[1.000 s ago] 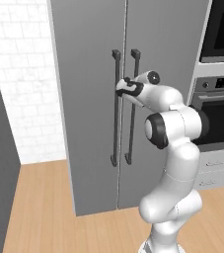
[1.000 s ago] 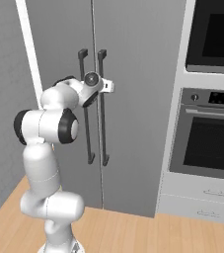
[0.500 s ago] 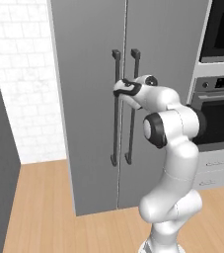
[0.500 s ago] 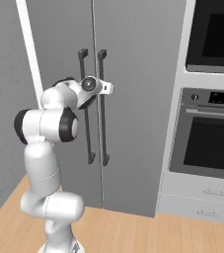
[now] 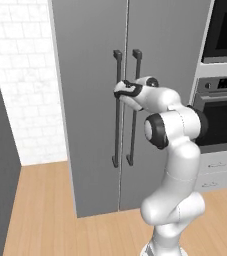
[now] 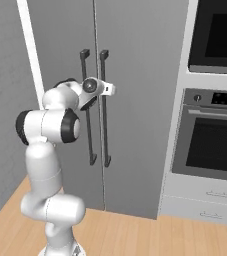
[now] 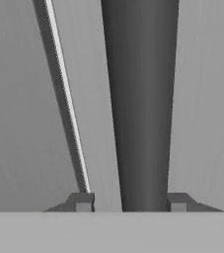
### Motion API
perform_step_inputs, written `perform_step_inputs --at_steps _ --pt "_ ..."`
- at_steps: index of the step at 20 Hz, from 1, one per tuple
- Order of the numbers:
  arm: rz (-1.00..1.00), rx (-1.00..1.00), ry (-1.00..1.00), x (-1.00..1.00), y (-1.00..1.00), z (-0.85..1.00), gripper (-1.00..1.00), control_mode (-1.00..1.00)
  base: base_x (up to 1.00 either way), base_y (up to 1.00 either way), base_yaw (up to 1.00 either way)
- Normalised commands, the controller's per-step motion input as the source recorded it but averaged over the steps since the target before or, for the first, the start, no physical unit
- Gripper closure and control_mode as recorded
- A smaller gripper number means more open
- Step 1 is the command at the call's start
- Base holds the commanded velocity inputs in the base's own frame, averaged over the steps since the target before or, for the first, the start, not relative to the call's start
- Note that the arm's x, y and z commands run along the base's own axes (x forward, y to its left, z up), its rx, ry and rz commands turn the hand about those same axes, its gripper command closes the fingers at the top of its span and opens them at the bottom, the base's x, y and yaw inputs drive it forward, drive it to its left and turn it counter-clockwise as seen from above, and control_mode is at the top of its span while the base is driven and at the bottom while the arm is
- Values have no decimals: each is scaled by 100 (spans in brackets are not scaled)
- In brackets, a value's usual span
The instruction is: Take the strawberry from the fridge and place it on top of the pancake, located on the dining counter.
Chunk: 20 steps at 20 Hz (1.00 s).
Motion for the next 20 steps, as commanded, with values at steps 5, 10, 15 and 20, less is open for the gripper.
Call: perform_step_inputs --at_steps 5,10,15,20 --pt "20 2 0 -60 -69 1 100 -100 0 0 0" --pt "19 5 -2 -79 -84 7 100 -100 0 0 0" --pt "20 9 -10 -81 -96 15 100 -100 0 0 0" --pt "17 8 -9 -70 -78 49 100 -100 0 0 0"
